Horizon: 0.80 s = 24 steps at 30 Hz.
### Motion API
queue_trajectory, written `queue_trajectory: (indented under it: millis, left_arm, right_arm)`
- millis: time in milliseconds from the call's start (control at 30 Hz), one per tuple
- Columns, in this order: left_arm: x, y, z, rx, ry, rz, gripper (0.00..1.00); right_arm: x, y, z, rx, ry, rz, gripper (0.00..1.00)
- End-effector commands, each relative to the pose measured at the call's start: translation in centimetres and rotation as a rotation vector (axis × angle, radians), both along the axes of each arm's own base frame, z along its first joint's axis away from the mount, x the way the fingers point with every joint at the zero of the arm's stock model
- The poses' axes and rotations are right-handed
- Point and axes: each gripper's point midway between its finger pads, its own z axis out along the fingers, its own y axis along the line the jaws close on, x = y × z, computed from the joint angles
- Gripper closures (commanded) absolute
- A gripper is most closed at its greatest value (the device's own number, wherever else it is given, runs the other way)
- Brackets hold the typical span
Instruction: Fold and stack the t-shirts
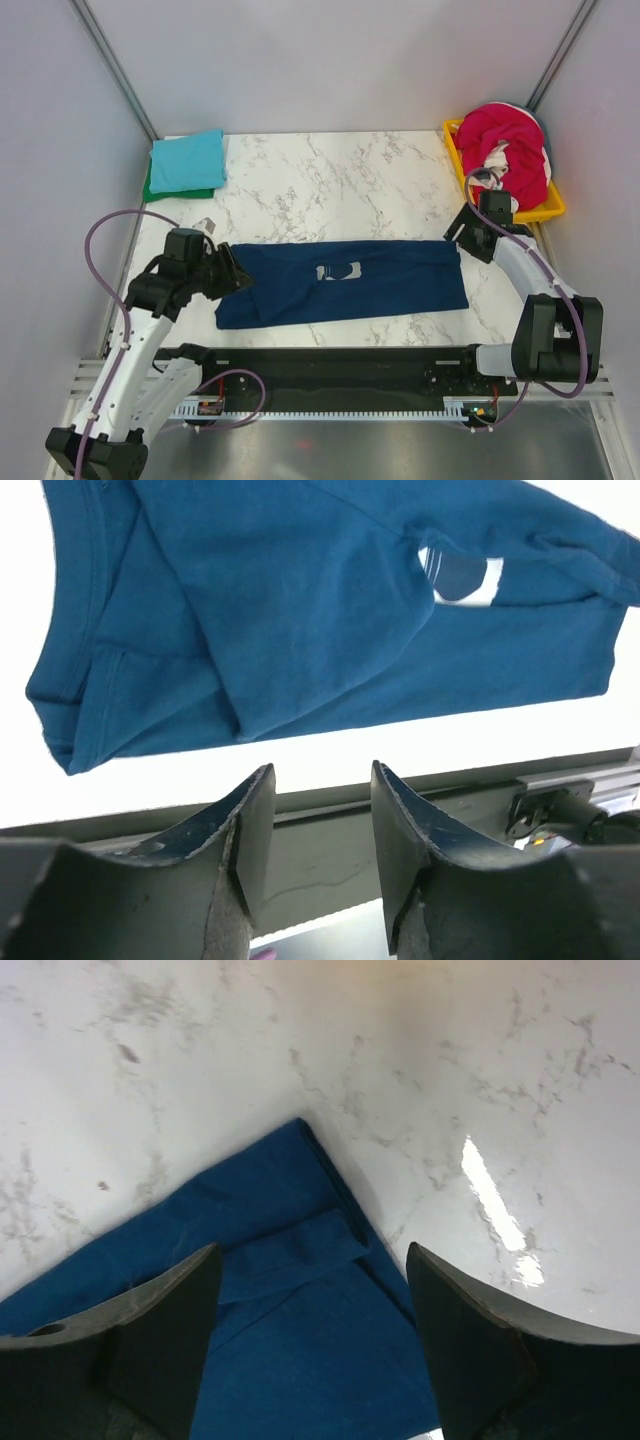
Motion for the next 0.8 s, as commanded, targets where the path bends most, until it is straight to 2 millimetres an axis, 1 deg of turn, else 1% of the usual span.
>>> queue_trajectory:
  millis: [0,33,100,133,167,200,233,267,333,367,400,433,467,500,533,567,600,633,667,733,767]
  left_arm:
    - [2.0,-0.7,-0.2,-0.039,-0.019,0.029,0.51]
    - [2.7,-1.0,-0.9,-0.044,-0.018,0.031,0.52]
    - [3.6,-1.0,-2.0,-0.03,-0.004,0.062,0.53]
    - [4.1,-1.2,-3.2,-0.017,0.021,0.066,0.54]
    - [4.4,-1.3,-4.0,-0.008,0.043,0.072,0.55]
    - [4.9,-1.4,-4.8,0.003,0.056,0.086,0.55]
    - [4.8,-1.8,-6.7,0.029,0.12,0.079,0.55]
    - [5.6,-2.2,-7.3,0.032,0.115,0.079,0.56]
    - [6.0,-2.8,-9.4,0.055,0.162,0.078,0.57]
    - [6.7,-3.0,-11.0,0.074,0.186,0.082,0.57]
    - [6.9,-3.2,-11.9,0.085,0.209,0.082,0.57]
    - [7.2,-3.4,-12.6,0.087,0.224,0.087,0.58]
    - [7.7,-3.6,-14.2,0.094,0.249,0.085,0.58]
    - [8.6,-3.9,-14.4,0.096,0.245,0.087,0.58]
    - [9.2,-4.1,-14.6,0.102,0.251,0.087,0.58]
    - [9.5,-4.1,-16.1,0.129,0.294,0.085,0.58]
    - [11.8,-4.8,-15.1,0.118,0.254,0.086,0.59]
    - [12.9,-5.2,-15.2,0.121,0.254,0.084,0.58]
    - [15.5,-5.9,-15.1,0.126,0.237,0.087,0.58]
    - [18.2,-7.1,-15.3,0.119,0.234,0.077,0.58]
    - [19.5,-8.0,-15.3,0.108,0.231,0.071,0.59]
  right_arm:
    - [3.5,2.6,5.1,0.03,-0.195,0.091,0.2]
    - [4.1,3.6,5.6,0.04,-0.215,0.126,0.21]
    - [5.0,7.3,5.9,0.091,-0.236,0.25,0.24]
    - [5.7,8.3,5.3,0.105,-0.217,0.285,0.24]
    - [5.8,9.8,4.7,0.116,-0.2,0.328,0.25]
    - [6.0,10.3,4.1,0.113,-0.18,0.354,0.27]
    - [6.3,10.6,2.5,0.113,-0.136,0.366,0.28]
    - [6.2,11.1,1.7,0.111,-0.111,0.381,0.29]
    - [5.5,10.9,-0.9,0.101,-0.038,0.371,0.32]
    - [5.1,10.8,-1.6,0.099,-0.017,0.364,0.34]
    - [4.0,10.4,-3.0,0.088,0.02,0.348,0.35]
    - [3.4,10.2,-3.8,0.084,0.039,0.34,0.35]
    - [2.8,10.2,-4.3,0.083,0.05,0.336,0.35]
    - [1.5,10.0,-5.4,0.086,0.084,0.331,0.36]
    - [0.8,10.0,-5.9,0.092,0.096,0.321,0.36]
    - [0.2,10.1,-6.3,0.098,0.106,0.318,0.36]
    - [-1.2,10.1,-7.0,0.104,0.126,0.311,0.37]
    - [-1.9,10.3,-7.3,0.118,0.135,0.289,0.37]
    - [-3.3,10.6,-7.7,0.129,0.144,0.285,0.37]
    - [-4.7,11.4,-7.9,0.162,0.144,0.274,0.36]
    - [-5.5,12.6,-7.9,0.2,0.143,0.24,0.36]
